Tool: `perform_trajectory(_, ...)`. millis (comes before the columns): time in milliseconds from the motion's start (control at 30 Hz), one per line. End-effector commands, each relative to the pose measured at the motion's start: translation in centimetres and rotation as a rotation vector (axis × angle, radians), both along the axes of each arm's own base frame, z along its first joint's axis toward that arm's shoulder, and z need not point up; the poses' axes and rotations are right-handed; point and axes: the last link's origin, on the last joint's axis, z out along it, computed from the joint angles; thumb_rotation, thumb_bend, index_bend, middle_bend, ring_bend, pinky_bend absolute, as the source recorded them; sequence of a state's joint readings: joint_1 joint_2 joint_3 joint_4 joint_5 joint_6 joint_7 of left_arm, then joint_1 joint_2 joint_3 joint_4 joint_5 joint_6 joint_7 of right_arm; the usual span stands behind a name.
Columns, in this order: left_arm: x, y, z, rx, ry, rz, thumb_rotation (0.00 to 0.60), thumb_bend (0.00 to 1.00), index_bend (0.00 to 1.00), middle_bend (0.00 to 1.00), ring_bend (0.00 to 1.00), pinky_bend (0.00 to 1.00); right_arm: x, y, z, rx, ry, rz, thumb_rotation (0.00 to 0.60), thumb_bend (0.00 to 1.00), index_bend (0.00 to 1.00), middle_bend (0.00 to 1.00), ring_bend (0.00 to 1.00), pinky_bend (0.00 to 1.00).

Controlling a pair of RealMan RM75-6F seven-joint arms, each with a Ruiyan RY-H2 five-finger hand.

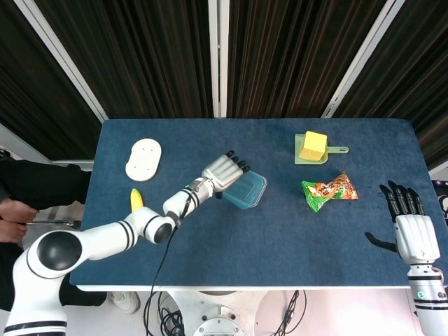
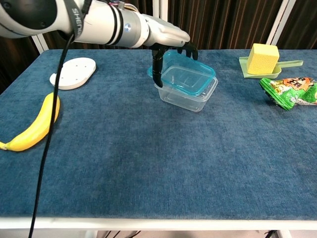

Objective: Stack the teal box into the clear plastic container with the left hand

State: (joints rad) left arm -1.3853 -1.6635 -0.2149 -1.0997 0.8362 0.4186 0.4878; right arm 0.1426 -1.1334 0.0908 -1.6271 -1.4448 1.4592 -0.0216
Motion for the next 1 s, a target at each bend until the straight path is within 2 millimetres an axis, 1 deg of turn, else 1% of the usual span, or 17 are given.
perform_trajectory(33,0.9,0.0,-1.0,-0.038,0.005,0.028,0.6,0.25,0.32,0.28,0.14,0.09,-0.2,0.0,0.0,0.004,-0.003,-0.006,0.6,0.04,0.0,0.0,0.0,0.0)
perform_trajectory(167,1.2,0.5,-1.4,-0.035,0.013,0.055,0.6,0.25,0.32,0.28,0.14,0.1,-0.4,-0.1,0.0,0.01,-0.006,-0.009,0.6,0.04,0.0,0.0,0.0,0.0)
perform_trajectory(367,1.0,1.1,-2.0,-0.022,0.037,0.099,0.6,0.25,0.32,0.28,0.14,0.1,-0.5,-0.2,0.1,0.01,-0.009,-0.009,0.6,0.04,0.0,0.0,0.0,0.0)
perform_trajectory(767,0.9,1.3,-2.2,-0.004,0.047,0.139,0.6,0.25,0.31,0.27,0.14,0.1,-0.7,-0.2,0.0,0.014,-0.011,-0.011,0.6,0.04,0.0,0.0,0.0,0.0)
perform_trajectory(1000,1.7,1.1,-2.2,-0.006,0.018,0.139,0.6,0.25,0.31,0.27,0.14,0.1,-0.7,-0.1,0.1,0.011,-0.008,-0.013,0.6,0.04,0.0,0.0,0.0,0.0)
